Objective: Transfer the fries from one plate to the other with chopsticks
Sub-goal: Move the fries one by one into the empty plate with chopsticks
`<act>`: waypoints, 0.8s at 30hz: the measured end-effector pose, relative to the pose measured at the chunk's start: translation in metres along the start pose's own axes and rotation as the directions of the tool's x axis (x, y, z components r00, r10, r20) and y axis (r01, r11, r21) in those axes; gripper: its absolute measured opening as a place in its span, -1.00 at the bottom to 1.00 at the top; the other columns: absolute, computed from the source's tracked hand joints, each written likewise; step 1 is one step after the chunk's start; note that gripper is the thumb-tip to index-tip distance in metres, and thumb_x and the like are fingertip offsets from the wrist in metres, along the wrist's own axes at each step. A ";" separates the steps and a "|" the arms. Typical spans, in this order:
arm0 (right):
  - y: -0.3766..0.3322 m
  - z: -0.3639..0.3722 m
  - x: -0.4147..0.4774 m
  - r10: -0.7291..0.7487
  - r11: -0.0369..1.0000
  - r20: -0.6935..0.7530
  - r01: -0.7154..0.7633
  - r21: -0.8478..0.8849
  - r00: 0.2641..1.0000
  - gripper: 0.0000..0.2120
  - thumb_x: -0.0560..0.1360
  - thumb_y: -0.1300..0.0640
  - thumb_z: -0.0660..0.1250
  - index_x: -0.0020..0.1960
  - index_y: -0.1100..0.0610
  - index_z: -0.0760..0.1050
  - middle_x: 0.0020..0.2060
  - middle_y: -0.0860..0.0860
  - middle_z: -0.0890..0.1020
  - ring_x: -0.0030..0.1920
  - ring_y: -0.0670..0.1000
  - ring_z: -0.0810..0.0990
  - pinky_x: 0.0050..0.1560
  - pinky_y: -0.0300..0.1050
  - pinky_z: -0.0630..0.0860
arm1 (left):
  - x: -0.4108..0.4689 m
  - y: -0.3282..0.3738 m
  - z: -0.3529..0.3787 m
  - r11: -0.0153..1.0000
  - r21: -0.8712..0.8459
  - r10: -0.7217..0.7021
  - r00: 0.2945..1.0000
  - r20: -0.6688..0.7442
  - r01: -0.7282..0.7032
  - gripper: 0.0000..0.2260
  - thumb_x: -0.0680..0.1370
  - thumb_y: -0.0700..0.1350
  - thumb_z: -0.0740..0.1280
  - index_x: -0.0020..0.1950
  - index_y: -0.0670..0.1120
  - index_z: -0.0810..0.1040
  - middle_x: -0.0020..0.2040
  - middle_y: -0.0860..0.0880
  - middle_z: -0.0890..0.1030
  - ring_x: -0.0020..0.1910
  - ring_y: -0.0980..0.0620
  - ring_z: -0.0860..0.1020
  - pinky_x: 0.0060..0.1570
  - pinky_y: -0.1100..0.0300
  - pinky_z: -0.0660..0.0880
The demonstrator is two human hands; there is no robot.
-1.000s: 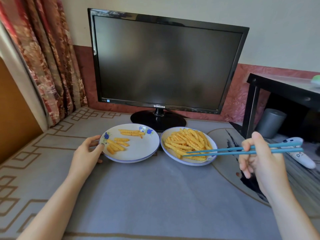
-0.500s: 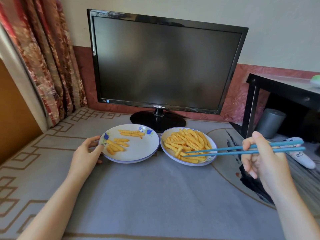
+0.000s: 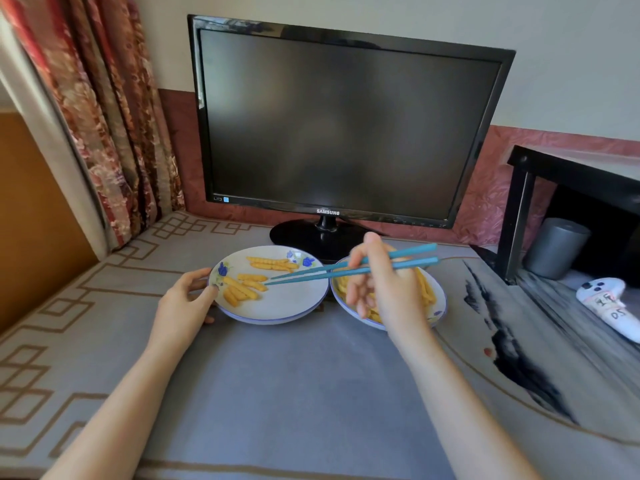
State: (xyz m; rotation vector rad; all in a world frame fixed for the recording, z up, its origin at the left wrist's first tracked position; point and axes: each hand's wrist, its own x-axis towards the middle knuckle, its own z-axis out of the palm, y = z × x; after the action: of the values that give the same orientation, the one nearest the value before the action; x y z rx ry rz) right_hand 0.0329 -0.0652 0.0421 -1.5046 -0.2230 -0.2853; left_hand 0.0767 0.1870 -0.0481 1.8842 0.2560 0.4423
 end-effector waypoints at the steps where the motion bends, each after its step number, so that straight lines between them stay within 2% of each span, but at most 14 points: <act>1: 0.003 0.007 0.002 -0.004 1.000 0.036 0.004 -0.012 0.999 -0.61 0.65 0.09 0.06 -0.28 0.22 0.39 -0.62 0.15 0.45 -0.70 -0.02 0.32 -0.65 -0.34 0.22 | 0.000 0.000 0.000 1.000 0.002 0.001 1.000 -0.002 -0.001 -0.72 0.55 -0.20 0.25 0.26 -0.07 0.51 0.07 -0.03 0.60 -0.41 -0.04 0.55 -0.50 0.45 0.45; 6: 0.015 0.026 0.010 0.008 0.999 0.119 -0.003 -0.043 0.993 -0.63 0.66 0.07 0.06 -0.26 0.18 0.40 -0.56 0.18 0.50 -0.67 0.03 0.36 -0.63 -0.33 0.23 | -0.001 0.000 0.000 1.000 -0.001 0.008 1.000 -0.002 -0.008 -0.72 0.55 -0.22 0.25 0.24 -0.07 0.52 0.04 -0.04 0.60 -0.42 -0.05 0.54 -0.50 0.44 0.45; 12: 0.025 0.028 0.010 0.050 0.997 0.130 -0.042 -0.067 0.990 -0.62 0.66 0.04 0.06 -0.25 0.18 0.42 -0.55 0.14 0.52 -0.65 0.00 0.39 -0.61 -0.34 0.25 | 0.000 0.000 0.000 1.000 -0.005 0.008 1.000 -0.006 -0.008 -0.72 0.54 -0.23 0.26 0.24 -0.08 0.52 0.04 -0.05 0.60 -0.41 -0.05 0.54 -0.49 0.41 0.47; 22: 0.022 0.025 0.009 0.075 0.997 -0.043 -0.076 -0.014 0.996 -0.55 0.65 -0.02 0.07 -0.32 0.18 0.40 -0.58 0.18 0.51 -0.67 0.05 0.38 -0.63 -0.30 0.22 | -0.001 0.001 0.000 1.000 -0.013 -0.003 1.000 -0.003 0.002 -0.72 0.54 -0.23 0.26 0.24 -0.07 0.52 0.04 -0.06 0.60 -0.39 -0.03 0.55 -0.48 0.40 0.49; 24: 0.015 0.016 0.008 0.058 0.998 -0.085 -0.059 -0.004 0.995 -0.55 0.65 -0.01 0.07 -0.33 0.18 0.39 -0.60 0.16 0.50 -0.67 0.06 0.37 -0.62 -0.29 0.23 | -0.002 0.002 0.000 1.000 -0.014 -0.004 1.000 0.000 0.004 -0.73 0.55 -0.22 0.26 0.24 -0.06 0.52 0.04 -0.04 0.60 -0.39 -0.04 0.55 -0.42 0.31 0.52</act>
State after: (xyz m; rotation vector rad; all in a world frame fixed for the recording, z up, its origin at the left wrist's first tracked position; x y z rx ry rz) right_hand 0.0456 -0.0494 0.0315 -1.4990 -0.1108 -0.3023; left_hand 0.0751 0.1859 -0.0464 1.8692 0.2560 0.4399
